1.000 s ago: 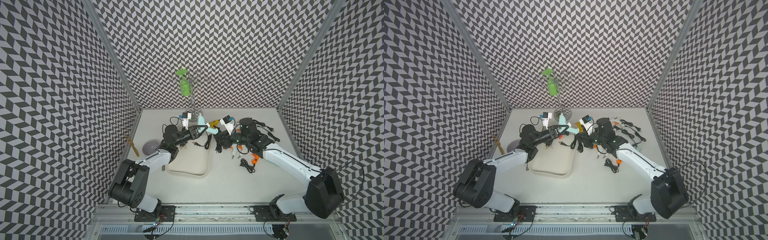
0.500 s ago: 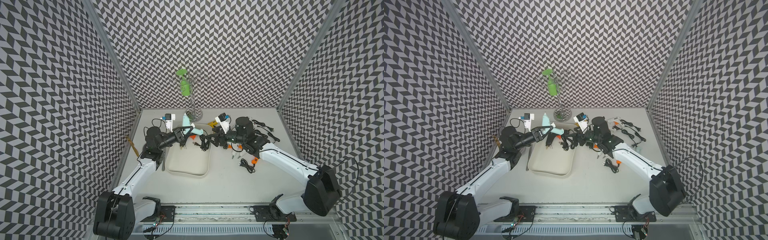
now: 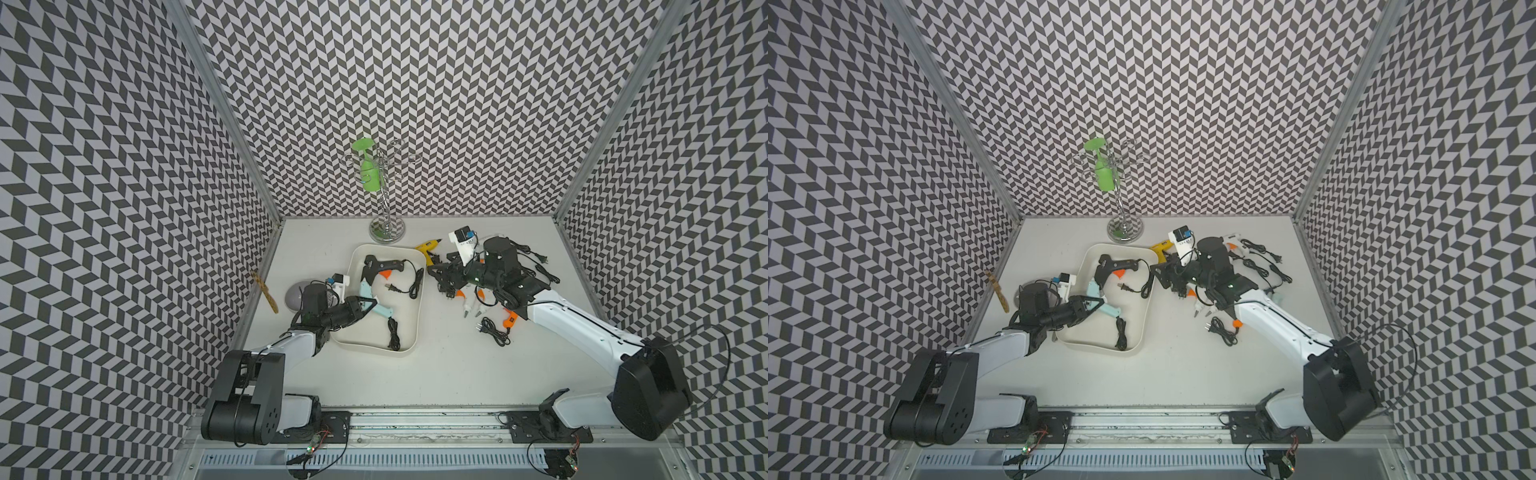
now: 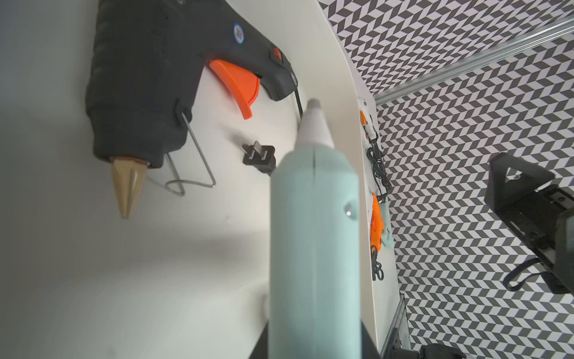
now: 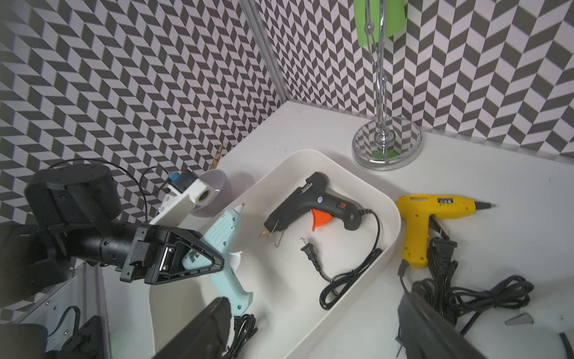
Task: Put the hot melt glue gun into the storage box
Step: Place the hot melt adhesive gun in the storage box.
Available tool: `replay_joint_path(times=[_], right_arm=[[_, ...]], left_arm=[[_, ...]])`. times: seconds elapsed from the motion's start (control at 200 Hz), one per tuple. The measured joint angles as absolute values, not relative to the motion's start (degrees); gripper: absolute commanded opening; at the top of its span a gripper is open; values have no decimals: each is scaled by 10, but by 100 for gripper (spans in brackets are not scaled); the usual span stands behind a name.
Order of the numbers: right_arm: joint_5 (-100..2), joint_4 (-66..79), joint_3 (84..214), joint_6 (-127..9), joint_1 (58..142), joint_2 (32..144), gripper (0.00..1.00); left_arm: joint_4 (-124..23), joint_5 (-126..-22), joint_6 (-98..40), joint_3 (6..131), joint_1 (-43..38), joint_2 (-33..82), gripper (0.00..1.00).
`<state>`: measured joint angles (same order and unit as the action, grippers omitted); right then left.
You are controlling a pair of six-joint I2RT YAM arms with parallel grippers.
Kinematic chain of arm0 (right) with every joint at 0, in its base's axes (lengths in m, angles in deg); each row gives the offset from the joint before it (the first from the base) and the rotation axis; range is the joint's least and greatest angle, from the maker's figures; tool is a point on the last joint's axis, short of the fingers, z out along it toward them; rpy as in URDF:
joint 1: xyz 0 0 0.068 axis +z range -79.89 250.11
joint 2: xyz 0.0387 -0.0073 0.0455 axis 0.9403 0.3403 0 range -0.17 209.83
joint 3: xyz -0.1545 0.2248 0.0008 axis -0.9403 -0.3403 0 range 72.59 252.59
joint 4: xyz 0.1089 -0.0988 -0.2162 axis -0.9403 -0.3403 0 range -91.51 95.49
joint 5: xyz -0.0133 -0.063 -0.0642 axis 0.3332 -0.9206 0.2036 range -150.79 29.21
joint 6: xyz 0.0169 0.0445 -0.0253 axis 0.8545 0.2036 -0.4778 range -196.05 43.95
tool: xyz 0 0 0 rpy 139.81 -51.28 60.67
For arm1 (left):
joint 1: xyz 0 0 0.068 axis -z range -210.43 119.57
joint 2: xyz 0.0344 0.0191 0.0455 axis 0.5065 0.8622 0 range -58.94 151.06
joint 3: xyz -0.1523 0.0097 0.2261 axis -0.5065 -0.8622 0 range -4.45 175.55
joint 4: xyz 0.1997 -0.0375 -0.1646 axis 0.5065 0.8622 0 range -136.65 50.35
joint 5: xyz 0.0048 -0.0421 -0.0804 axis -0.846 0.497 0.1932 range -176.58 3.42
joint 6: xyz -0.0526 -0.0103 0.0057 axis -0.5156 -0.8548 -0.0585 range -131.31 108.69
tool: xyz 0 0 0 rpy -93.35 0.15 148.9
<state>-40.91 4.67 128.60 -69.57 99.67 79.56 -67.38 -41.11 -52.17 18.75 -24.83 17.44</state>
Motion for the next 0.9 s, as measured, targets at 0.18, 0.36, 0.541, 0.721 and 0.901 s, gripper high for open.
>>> replay_joint_path(times=[0.18,0.36,0.541,0.721,0.901], right_arm=[[-422,29,1277,-705,997,796,87],[-438,17,1278,-711,997,806,86],[-438,12,1277,-711,997,827,86],[-444,12,1277,-712,997,837,86],[-454,7,1277,-719,996,855,86]], left_arm=[[-619,-426,-496,199,-249,180,12],[-578,-437,-485,206,-260,217,15],[-549,-438,-483,217,-271,221,20],[-502,-467,-478,228,-286,222,51],[-451,-518,-478,229,-290,193,64]])
